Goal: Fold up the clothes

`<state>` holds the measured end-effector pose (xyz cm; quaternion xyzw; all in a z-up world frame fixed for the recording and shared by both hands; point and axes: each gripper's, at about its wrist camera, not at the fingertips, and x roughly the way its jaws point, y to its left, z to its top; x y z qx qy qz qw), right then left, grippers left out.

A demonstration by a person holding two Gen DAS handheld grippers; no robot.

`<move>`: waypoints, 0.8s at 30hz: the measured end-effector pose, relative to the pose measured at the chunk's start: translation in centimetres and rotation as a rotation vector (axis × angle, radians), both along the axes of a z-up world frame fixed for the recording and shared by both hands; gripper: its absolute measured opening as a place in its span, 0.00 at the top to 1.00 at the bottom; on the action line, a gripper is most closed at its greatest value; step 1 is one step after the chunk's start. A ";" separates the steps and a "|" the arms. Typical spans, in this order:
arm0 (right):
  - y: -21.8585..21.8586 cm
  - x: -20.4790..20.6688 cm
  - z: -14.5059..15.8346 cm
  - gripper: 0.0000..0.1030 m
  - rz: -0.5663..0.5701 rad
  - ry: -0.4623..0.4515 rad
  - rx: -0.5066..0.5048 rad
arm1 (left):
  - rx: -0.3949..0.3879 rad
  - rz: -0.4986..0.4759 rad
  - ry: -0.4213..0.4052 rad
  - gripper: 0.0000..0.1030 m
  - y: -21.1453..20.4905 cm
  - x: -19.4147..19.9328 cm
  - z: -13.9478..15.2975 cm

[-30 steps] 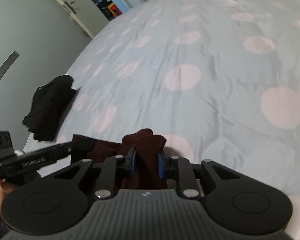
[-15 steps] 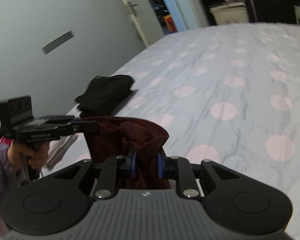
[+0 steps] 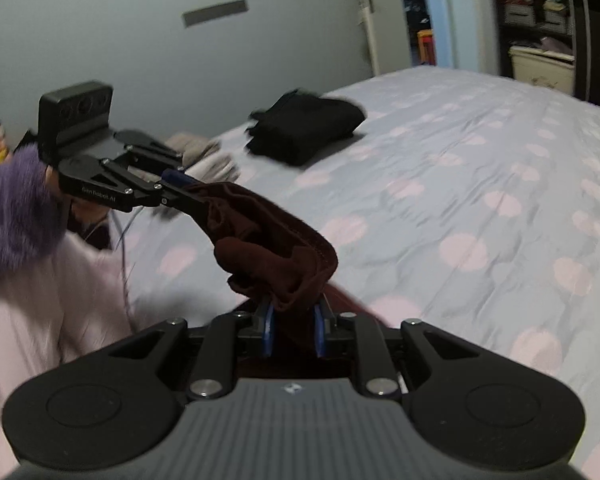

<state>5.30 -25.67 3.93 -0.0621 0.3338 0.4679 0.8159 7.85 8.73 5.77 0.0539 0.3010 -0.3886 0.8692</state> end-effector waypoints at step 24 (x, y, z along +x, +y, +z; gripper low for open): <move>2.0 -9.1 -9.0 0.70 0.219 0.005 -0.306 | 0.381 -0.279 0.125 0.86 -3.1 -11.0 -8.6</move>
